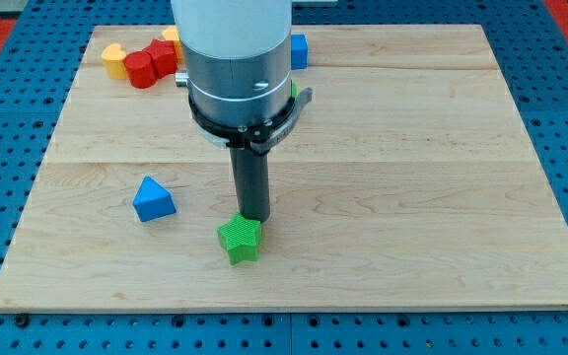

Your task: Move the green star along with the blue triangle towards the red blocks

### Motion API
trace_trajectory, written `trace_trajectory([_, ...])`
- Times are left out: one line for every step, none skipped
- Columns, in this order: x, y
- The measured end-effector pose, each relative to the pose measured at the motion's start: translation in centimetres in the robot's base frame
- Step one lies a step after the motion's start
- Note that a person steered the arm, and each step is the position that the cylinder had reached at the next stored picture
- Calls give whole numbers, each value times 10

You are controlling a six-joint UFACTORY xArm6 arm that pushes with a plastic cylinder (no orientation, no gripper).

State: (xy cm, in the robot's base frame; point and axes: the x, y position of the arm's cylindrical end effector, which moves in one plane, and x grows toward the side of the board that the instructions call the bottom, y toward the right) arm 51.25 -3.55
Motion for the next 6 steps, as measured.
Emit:
trace_trajectory([1,45])
trace_trajectory([24,49])
trace_trajectory([36,39])
trace_trajectory([36,22])
trace_trajectory([36,2])
trace_trajectory([36,-24])
